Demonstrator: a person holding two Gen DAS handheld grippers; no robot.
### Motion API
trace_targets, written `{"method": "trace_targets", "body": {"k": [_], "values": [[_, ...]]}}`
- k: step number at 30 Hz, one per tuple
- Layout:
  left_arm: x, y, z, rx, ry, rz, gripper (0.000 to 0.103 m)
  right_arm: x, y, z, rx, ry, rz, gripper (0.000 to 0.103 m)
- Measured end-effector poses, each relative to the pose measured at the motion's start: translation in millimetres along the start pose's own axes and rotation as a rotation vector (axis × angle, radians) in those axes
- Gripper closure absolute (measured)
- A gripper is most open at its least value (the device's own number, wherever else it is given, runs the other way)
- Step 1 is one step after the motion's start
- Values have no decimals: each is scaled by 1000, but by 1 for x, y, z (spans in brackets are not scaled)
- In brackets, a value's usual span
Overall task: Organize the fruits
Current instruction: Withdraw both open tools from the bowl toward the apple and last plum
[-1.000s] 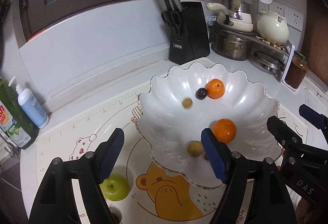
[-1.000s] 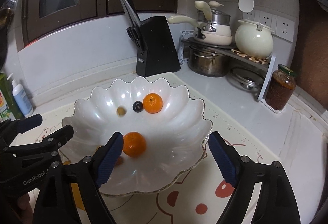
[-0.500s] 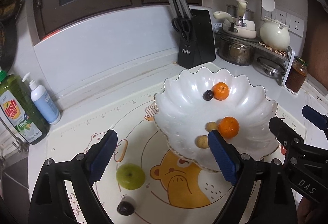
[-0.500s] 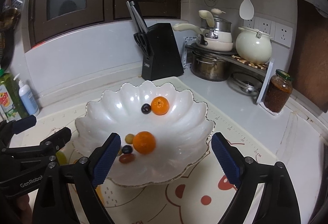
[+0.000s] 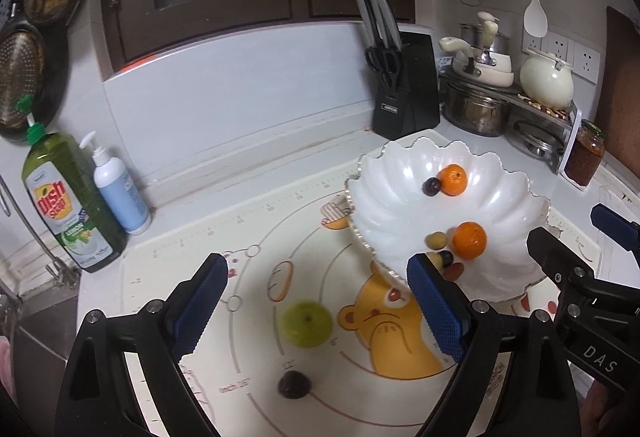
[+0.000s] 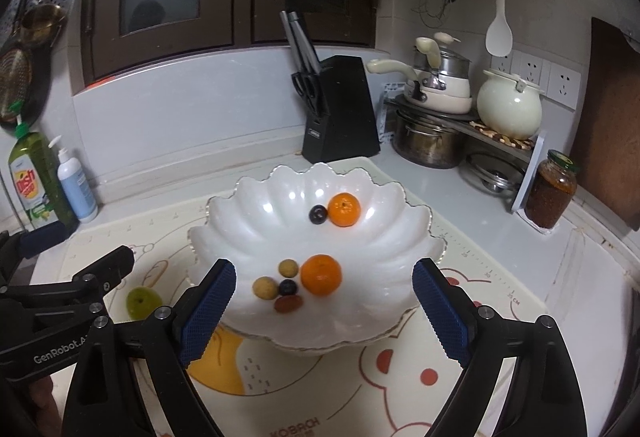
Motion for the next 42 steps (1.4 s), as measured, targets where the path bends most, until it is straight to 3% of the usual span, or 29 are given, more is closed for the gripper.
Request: {"method": "trace_targets", "body": {"k": [9, 22, 35, 42], "values": [[-30, -15, -12, 10, -23, 24, 11, -27, -9, -6, -6, -10, 22, 12], [-51, -10, -48, -36, -45, 18, 11, -51, -7, -30, -47, -31, 38, 12], [-48, 6, -85, -99, -27, -14, 12, -54, 5, -66, -102, -29, 14, 12], [-43, 20, -100, -141, -35, -34, 17, -51, 11, -78, -121, -31, 0, 12]]}}
Point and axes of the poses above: each gripper's, at about its wrist camera, not at the fingertips, and y roughly the way its jaws point, x to its right, z to its top, the point moved 5 cm from there along y, roughly the way its jaws point, and after that the axes turned 5 degrees about -z, right-handed, at the moved point
